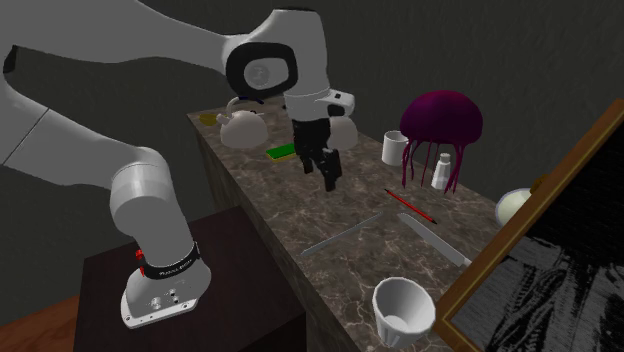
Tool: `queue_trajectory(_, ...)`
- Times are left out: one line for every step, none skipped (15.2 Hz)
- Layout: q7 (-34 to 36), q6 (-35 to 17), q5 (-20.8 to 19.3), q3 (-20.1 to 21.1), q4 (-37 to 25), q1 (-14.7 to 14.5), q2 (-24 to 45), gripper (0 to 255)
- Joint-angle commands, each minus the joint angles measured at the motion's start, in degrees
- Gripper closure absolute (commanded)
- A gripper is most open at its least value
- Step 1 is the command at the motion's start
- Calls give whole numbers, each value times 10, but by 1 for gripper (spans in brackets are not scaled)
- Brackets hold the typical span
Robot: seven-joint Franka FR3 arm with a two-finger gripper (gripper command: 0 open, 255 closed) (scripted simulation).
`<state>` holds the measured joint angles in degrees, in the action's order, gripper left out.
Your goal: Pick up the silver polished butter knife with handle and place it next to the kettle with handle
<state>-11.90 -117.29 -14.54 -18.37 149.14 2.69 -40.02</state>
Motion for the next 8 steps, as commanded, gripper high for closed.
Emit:
queue_trajectory(-20,-35,-8,-23,13,3,23,0)
queue_trajectory(-31,-53,-11,-36,17,4,38,0)
queue_trajectory(-42,-71,-14,-49,20,4,54,0)
queue_trajectory(-54,-89,-15,-62,22,4,71,0)
queue_trajectory(-66,-107,-16,-76,23,3,89,0)
queue_trajectory(-79,-126,-16,-89,24,1,108,0)
queue_trajectory(-91,-142,-15,-102,24,-1,126,0)
queue_trajectory(-91,-152,-14,-105,27,-2,133,0)
